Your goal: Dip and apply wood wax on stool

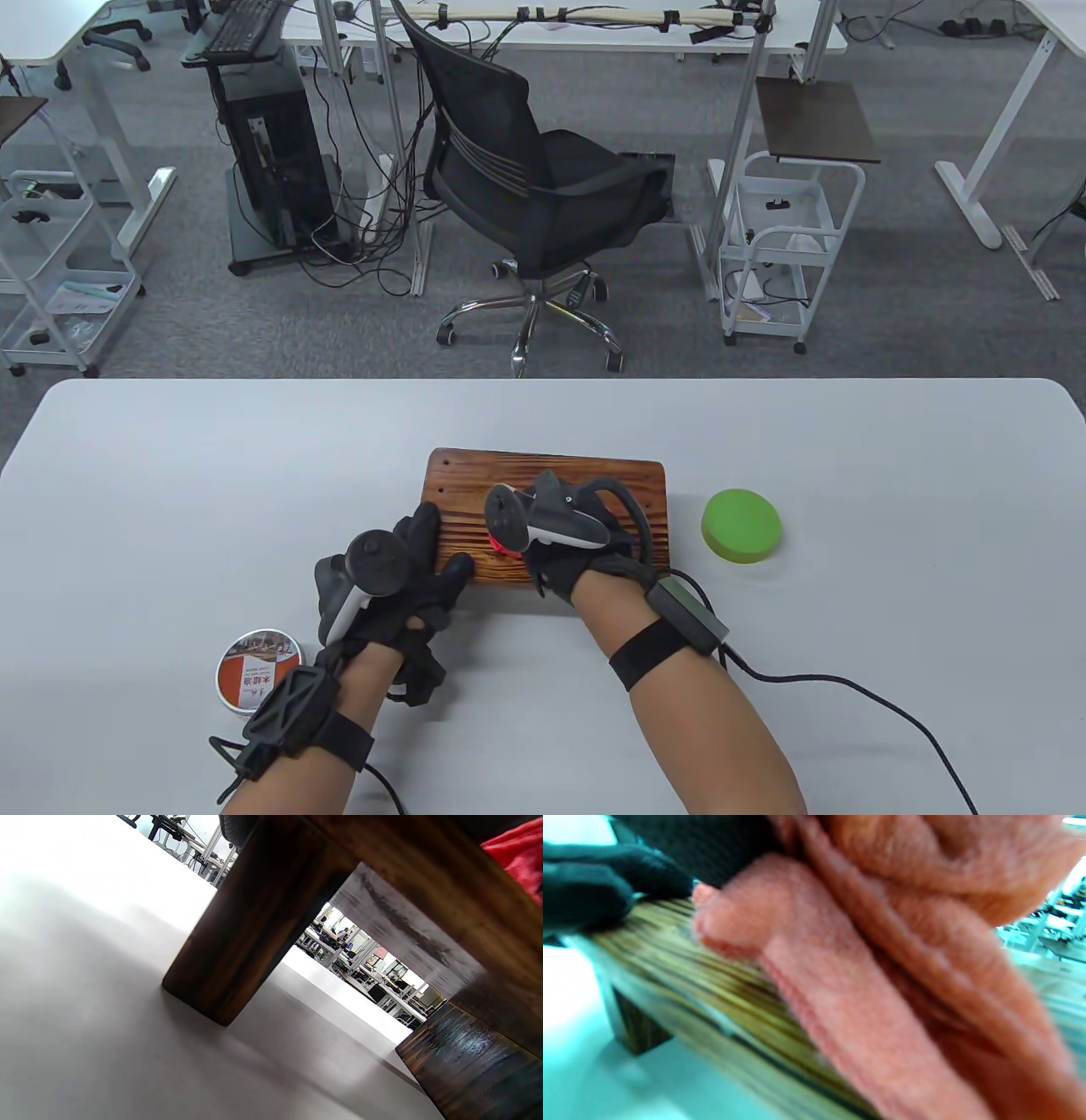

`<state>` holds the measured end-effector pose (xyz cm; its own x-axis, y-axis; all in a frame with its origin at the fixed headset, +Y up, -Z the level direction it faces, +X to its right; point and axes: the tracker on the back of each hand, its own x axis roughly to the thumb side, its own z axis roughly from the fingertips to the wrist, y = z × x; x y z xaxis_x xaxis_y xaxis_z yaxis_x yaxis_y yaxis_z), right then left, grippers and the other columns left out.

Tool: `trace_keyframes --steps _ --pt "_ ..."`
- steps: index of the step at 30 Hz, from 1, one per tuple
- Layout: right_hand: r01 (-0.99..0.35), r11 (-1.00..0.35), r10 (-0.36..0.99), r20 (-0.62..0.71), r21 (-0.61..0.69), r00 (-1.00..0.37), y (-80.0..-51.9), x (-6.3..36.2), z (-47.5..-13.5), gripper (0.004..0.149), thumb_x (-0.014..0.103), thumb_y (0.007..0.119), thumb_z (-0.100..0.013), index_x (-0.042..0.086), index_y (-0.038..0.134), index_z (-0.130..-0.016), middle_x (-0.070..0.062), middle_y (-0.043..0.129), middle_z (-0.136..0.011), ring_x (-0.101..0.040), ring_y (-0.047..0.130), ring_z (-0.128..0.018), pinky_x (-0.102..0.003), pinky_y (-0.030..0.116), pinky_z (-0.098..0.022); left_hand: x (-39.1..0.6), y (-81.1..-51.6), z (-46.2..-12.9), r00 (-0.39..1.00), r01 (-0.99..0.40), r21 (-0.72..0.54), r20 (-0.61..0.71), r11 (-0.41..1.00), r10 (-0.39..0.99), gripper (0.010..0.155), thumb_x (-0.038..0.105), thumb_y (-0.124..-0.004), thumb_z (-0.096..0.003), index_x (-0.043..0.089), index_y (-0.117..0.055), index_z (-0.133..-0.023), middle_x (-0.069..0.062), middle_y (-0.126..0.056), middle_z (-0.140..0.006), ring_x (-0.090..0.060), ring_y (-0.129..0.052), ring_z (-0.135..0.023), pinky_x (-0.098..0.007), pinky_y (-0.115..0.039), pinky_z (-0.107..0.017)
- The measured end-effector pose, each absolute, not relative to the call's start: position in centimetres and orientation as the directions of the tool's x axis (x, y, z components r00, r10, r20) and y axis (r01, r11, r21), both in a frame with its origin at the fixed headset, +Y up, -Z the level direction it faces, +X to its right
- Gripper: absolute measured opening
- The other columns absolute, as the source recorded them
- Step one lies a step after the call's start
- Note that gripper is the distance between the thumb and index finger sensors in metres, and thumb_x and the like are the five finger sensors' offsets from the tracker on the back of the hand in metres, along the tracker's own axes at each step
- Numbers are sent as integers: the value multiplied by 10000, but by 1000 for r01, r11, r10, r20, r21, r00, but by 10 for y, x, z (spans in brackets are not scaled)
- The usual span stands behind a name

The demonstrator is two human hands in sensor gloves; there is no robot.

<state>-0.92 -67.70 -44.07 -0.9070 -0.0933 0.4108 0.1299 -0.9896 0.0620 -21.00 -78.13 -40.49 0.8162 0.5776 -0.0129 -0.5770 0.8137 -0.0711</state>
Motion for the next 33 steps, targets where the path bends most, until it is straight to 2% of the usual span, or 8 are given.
trace_keyframes --steps 6,8,15,18,21,23,30,33 --pt "177 -982 -107 572 69 -813 -674 -30 -415 550 373 855 -521 313 728 -1053 -20 711 -1080 -362 785 -962 -582 729 -677 -210 -781 -405 815 -579 -72 -12 812 579 966 778 -664 -473 335 -206 -1199 -171 -346 -1270 -575 -234 -1100 -864 -265 -643" --pt "208 -976 -138 548 68 -825 -673 -30 -419 551 382 848 -524 332 716 -1057 -13 706 -1084 -351 786 -969 -581 733 -676 -210 -781 -405 815 -578 -73 -12 813 579 965 777 -665 -472 335 -208 -1199 -172 -349 -1269 -576 -235 -1099 -863 -266 -643" --pt "128 -989 -87 389 81 -917 -675 -20 -456 547 377 850 -524 314 725 -1053 -24 717 -1073 -361 800 -946 -584 736 -661 -210 -781 -405 816 -578 -73 -13 813 578 962 777 -663 -474 337 -208 -1199 -173 -350 -1269 -575 -235 -1100 -863 -266 -644" --pt "181 -981 -129 462 70 -877 -674 -34 -445 546 366 854 -526 301 728 -1053 -25 714 -1075 -361 799 -946 -578 738 -669 -210 -781 -405 815 -579 -73 -13 812 580 964 778 -663 -473 338 -205 -1199 -172 -351 -1269 -574 -234 -1101 -863 -265 -643" --pt "157 -980 -62 571 119 -819 -671 -48 -433 541 361 861 -523 307 739 -1047 -19 717 -1076 -358 794 -951 -577 733 -675 -210 -781 -405 814 -579 -76 -12 812 580 962 777 -663 -475 339 -204 -1198 -173 -353 -1268 -572 -235 -1101 -863 -265 -644" --pt "203 -974 -111 570 101 -814 -671 -50 -433 541 367 856 -524 320 732 -1049 -12 714 -1079 -350 796 -956 -574 739 -676 -211 -781 -405 814 -580 -76 -13 811 581 963 776 -665 -472 340 -207 -1199 -173 -354 -1269 -574 -237 -1100 -863 -264 -643" --pt "130 -983 -67 411 127 -909 -672 -37 -464 539 374 848 -528 331 726 -1051 -11 712 -1078 -352 791 -957 -580 730 -676 -211 -781 -405 814 -580 -76 -14 811 580 960 777 -661 -474 344 -204 -1199 -173 -354 -1270 -573 -235 -1102 -862 -265 -645" --pt "174 -976 -97 455 130 -885 -671 -49 -457 539 361 853 -530 309 731 -1053 -18 710 -1080 -356 789 -960 -580 729 -682 -211 -781 -406 815 -579 -76 -12 812 580 962 777 -663 -473 340 -208 -1198 -172 -358 -1269 -572 -235 -1102 -863 -265 -643"
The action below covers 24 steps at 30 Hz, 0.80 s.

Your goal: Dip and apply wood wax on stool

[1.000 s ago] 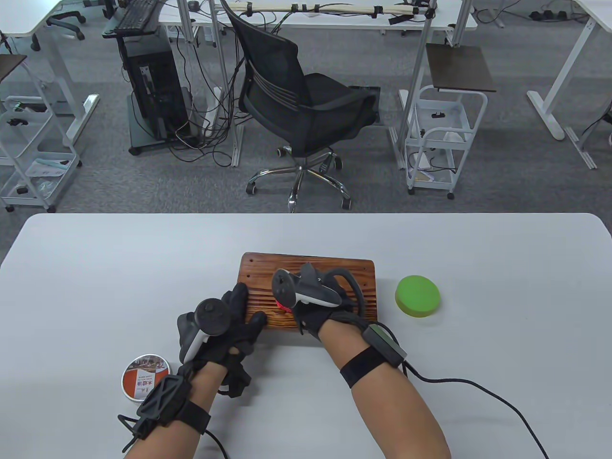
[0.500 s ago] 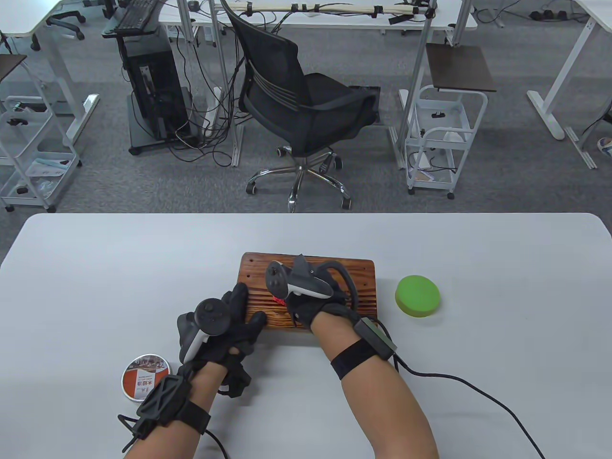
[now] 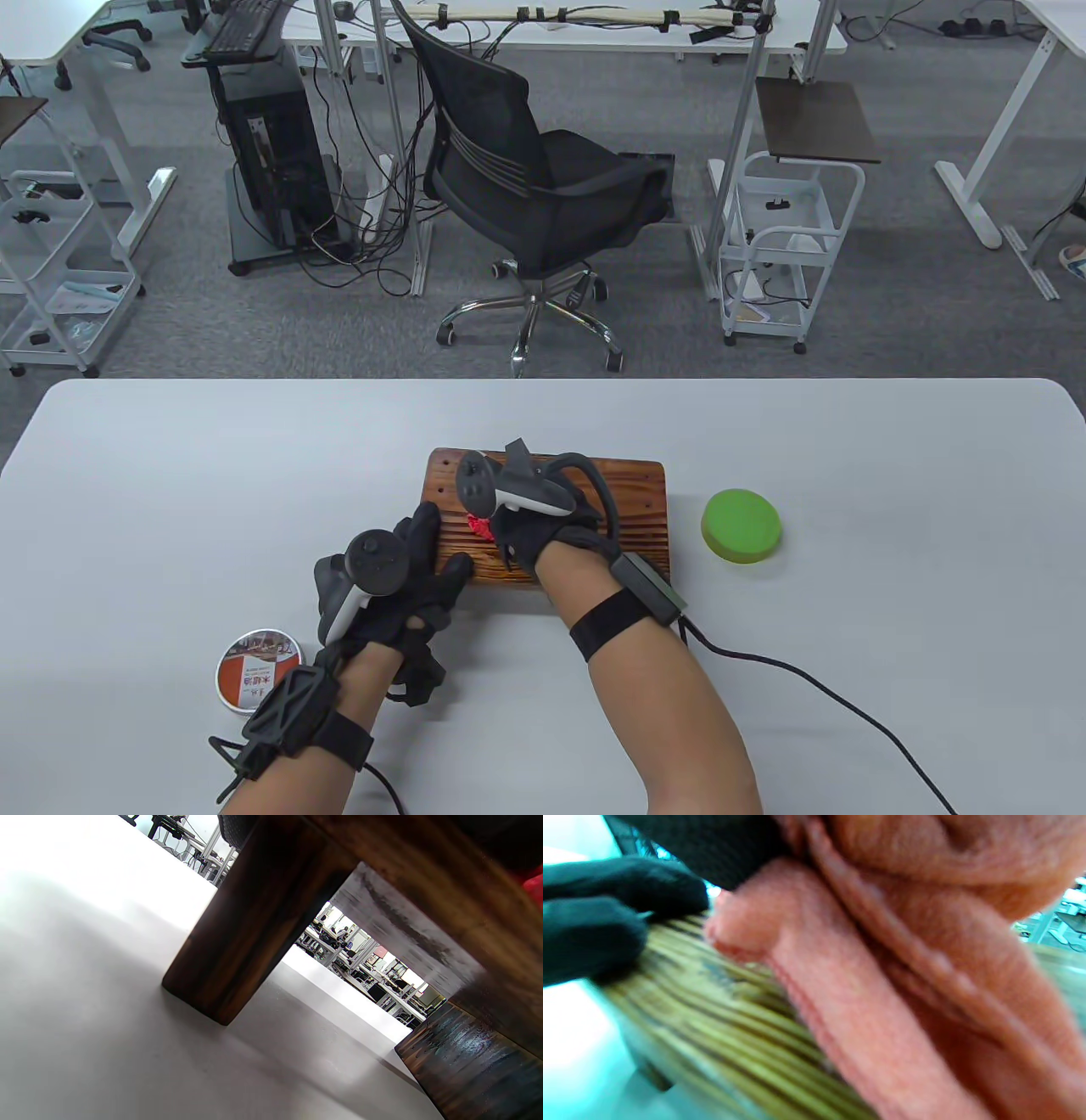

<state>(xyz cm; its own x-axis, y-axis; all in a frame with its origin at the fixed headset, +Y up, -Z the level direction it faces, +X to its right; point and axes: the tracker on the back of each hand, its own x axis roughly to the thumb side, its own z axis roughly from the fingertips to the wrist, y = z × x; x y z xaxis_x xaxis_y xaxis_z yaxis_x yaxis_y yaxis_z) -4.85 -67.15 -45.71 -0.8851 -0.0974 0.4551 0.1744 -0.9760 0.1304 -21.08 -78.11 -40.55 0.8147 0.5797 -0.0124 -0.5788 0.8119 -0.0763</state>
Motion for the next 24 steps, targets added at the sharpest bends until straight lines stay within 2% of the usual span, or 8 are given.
trace_keyframes --steps 3,5,10,12,14,17,19,24 --pt "136 -979 -26 575 149 -818 -671 -58 -444 536 352 861 -523 316 741 -1044 -11 711 -1081 -353 777 -970 -583 717 -692 -211 -781 -405 814 -580 -77 -12 811 581 961 776 -663 -474 341 -205 -1198 -174 -356 -1269 -574 -233 -1101 -863 -261 -644" --pt "163 -978 -57 588 130 -807 -670 -59 -443 534 352 859 -523 328 737 -1042 -2 709 -1083 -348 776 -978 -586 717 -698 -211 -781 -405 814 -580 -79 -12 811 581 963 777 -663 -473 341 -203 -1198 -174 -353 -1269 -574 -230 -1100 -864 -258 -642" --pt "117 -984 -42 463 135 -886 -671 -48 -466 533 357 855 -525 342 733 -1043 -4 709 -1082 -348 778 -978 -591 714 -695 -211 -781 -406 814 -580 -80 -13 811 581 961 777 -661 -474 342 -202 -1198 -173 -352 -1270 -573 -230 -1101 -863 -259 -643" --pt "108 -984 -31 456 143 -889 -672 -52 -467 529 351 856 -525 333 738 -1041 -8 711 -1078 -351 781 -969 -587 715 -694 -211 -781 -406 815 -579 -81 -13 811 580 962 779 -660 -472 344 -201 -1197 -173 -352 -1270 -573 -231 -1101 -864 -258 -642" --pt "157 -979 -69 513 131 -855 -671 -60 -458 530 340 859 -528 320 736 -1044 -9 707 -1081 -351 777 -976 -585 713 -703 -211 -781 -406 817 -575 -88 -11 813 577 966 779 -661 -471 343 -197 -1197 -173 -351 -1271 -572 -224 -1102 -865 -255 -642" --pt "144 -976 -8 630 165 -776 -669 -70 -444 524 328 869 -524 330 750 -1034 0 710 -1082 -343 775 -982 -583 712 -710 -211 -781 -406 817 -575 -97 -10 813 577 969 778 -662 -472 340 -190 -1197 -173 -345 -1272 -573 -216 -1101 -866 -249 -641" --pt "183 -973 -50 642 142 -765 -667 -72 -443 525 331 865 -525 335 746 -1036 5 709 -1083 -335 780 -984 -578 721 -711 -211 -781 -406 818 -573 -96 -9 814 575 969 779 -659 -471 340 -189 -1196 -173 -346 -1272 -573 -215 -1102 -866 -249 -640" --pt "62 -985 33 524 162 -851 -669 -58 -473 525 333 862 -527 347 737 -1037 6 708 -1081 -334 781 -979 -578 716 -707 -211 -780 -406 817 -574 -98 -12 813 576 968 778 -661 -472 342 -190 -1197 -172 -350 -1272 -575 -212 -1101 -866 -246 -640"
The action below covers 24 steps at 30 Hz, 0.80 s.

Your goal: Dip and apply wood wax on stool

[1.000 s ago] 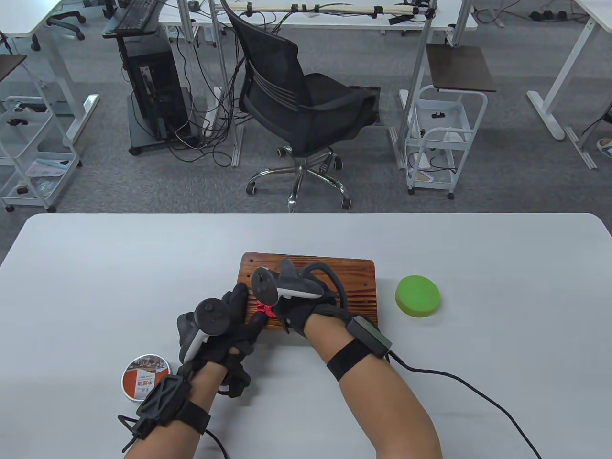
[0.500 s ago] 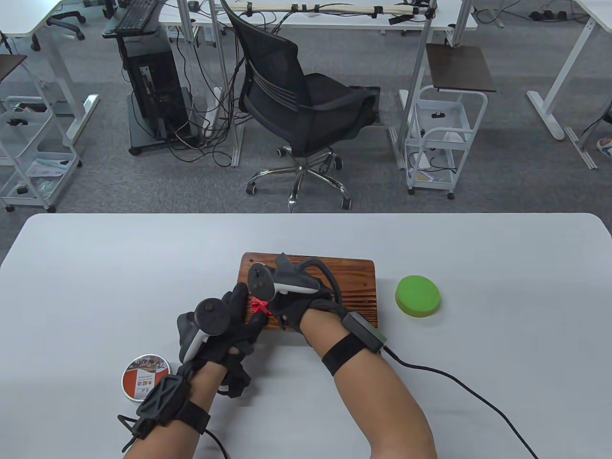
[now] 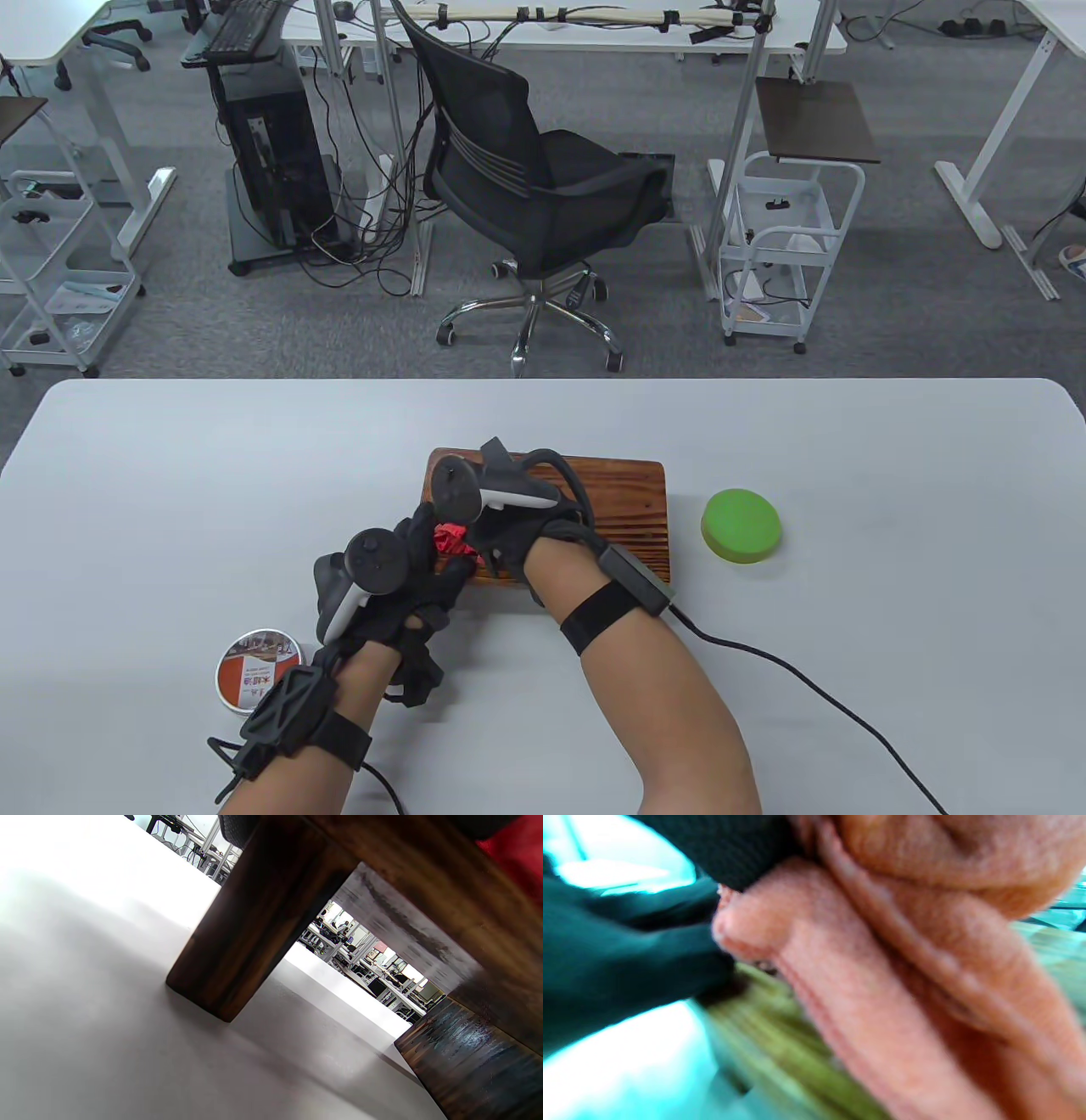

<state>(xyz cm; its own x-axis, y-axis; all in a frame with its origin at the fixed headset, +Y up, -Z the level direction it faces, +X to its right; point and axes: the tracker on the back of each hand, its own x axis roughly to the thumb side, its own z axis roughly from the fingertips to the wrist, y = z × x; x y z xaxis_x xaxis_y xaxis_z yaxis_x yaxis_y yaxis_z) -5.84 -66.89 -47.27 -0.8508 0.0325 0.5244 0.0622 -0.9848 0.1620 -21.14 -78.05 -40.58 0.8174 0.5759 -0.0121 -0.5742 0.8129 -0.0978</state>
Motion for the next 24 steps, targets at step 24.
trace_keyframes --steps 24 --pt "45 -979 29 352 200 -936 -670 -55 -513 524 318 863 -540 348 734 -1047 3 695 -1090 -335 762 -986 -574 695 -725 -211 -780 -406 822 -567 -109 -17 816 569 968 778 -656 -472 343 -181 -1195 -178 -362 -1271 -575 -206 -1100 -868 -239 -635"
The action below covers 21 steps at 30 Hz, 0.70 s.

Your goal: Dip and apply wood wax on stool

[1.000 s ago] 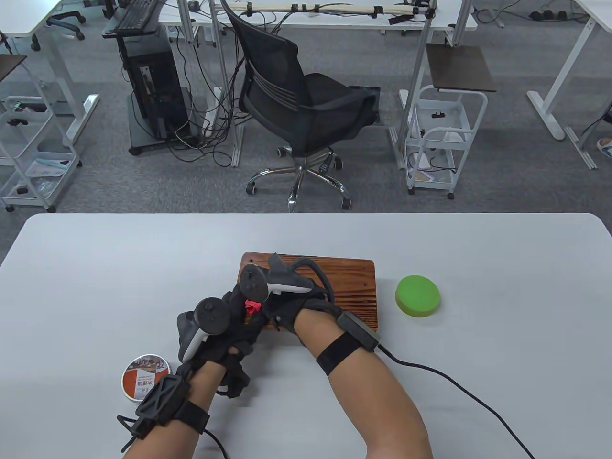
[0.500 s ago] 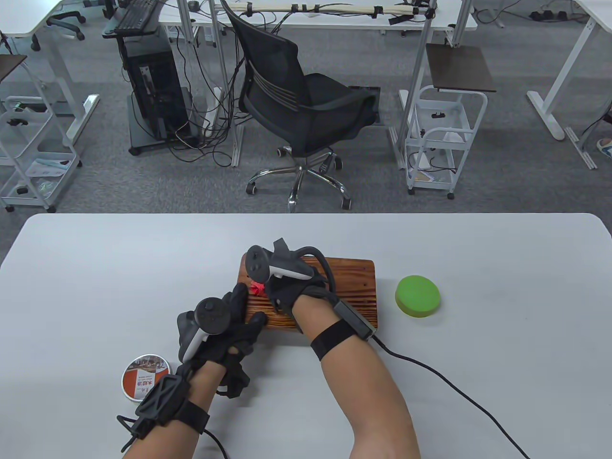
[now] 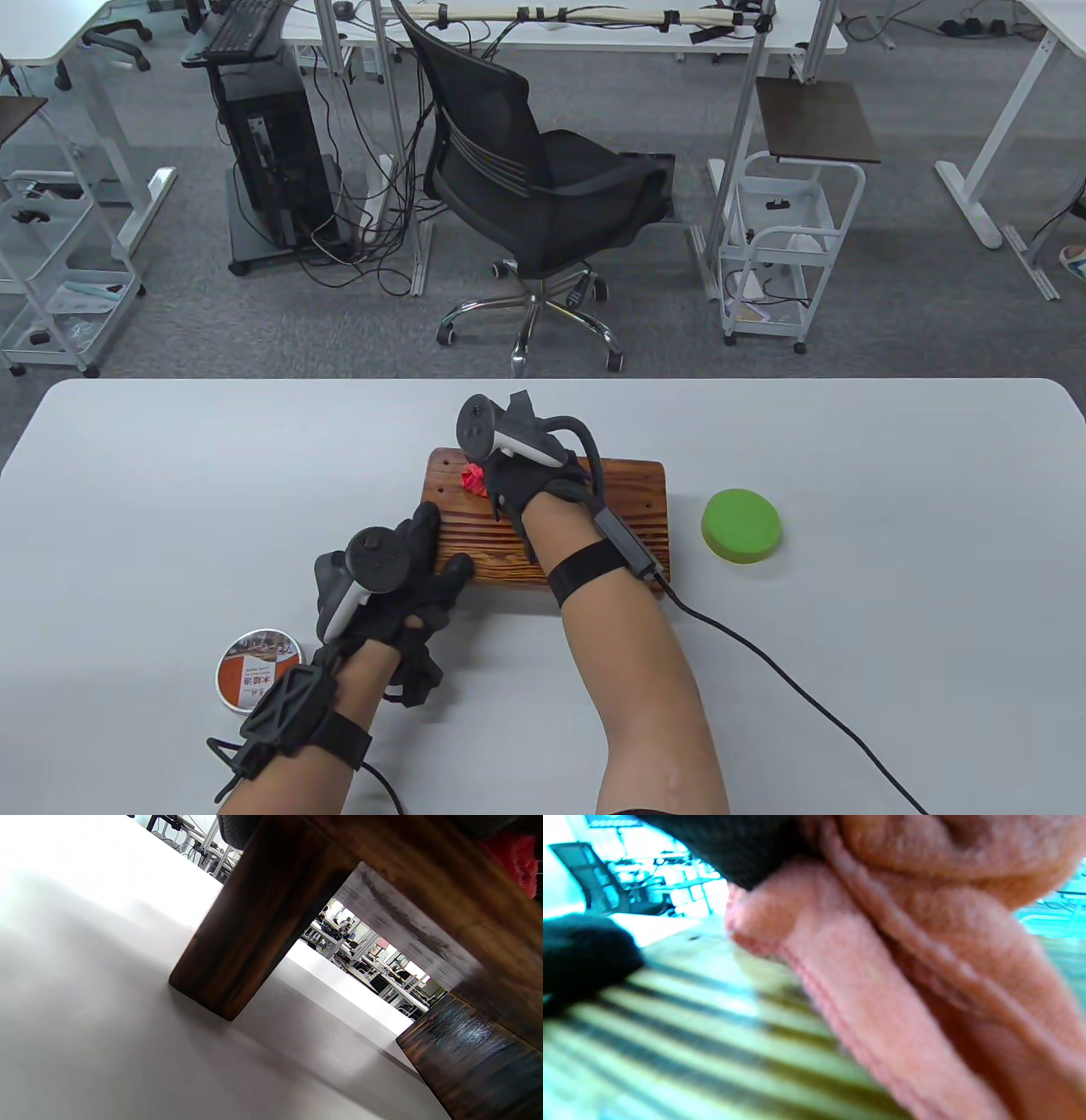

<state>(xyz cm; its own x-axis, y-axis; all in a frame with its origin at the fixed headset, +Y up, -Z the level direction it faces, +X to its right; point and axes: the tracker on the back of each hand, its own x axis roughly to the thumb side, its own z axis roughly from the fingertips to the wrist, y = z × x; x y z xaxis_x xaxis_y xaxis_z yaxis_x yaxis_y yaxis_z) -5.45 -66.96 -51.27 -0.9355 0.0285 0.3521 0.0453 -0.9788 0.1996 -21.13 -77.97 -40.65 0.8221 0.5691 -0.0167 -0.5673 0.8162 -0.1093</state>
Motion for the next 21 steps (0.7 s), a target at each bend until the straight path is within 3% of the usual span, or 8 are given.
trace_keyframes --steps 4,12,18,21 --pt "68 -972 38 441 223 -897 -667 -63 -502 520 317 869 -537 348 747 -1041 5 707 -1086 -332 772 -980 -571 704 -722 -211 -780 -407 822 -567 -111 -16 816 569 970 778 -657 -473 341 -179 -1195 -177 -362 -1271 -573 -203 -1101 -867 -238 -636" --pt "-1 -974 61 263 225 -963 -668 -46 -526 519 327 856 -545 359 734 -1049 -1 698 -1089 -336 773 -974 -572 706 -711 -211 -780 -407 819 -572 -116 -19 812 574 972 777 -660 -473 345 -171 -1195 -179 -363 -1271 -576 -203 -1100 -868 -237 -636" --pt "77 -967 32 418 242 -908 -665 -63 -505 516 321 867 -538 341 754 -1041 -4 718 -1077 -338 790 -962 -569 724 -704 -211 -779 -407 819 -572 -116 -20 812 574 973 776 -661 -472 345 -172 -1194 -179 -365 -1271 -575 -205 -1100 -868 -237 -635" --pt "87 -968 11 390 234 -921 -664 -56 -508 517 326 862 -538 353 748 -1042 1 718 -1078 -331 796 -961 -565 730 -700 -211 -779 -407 819 -571 -116 -19 812 573 970 777 -661 -471 345 -178 -1193 -177 -367 -1271 -574 -204 -1101 -868 -237 -636"
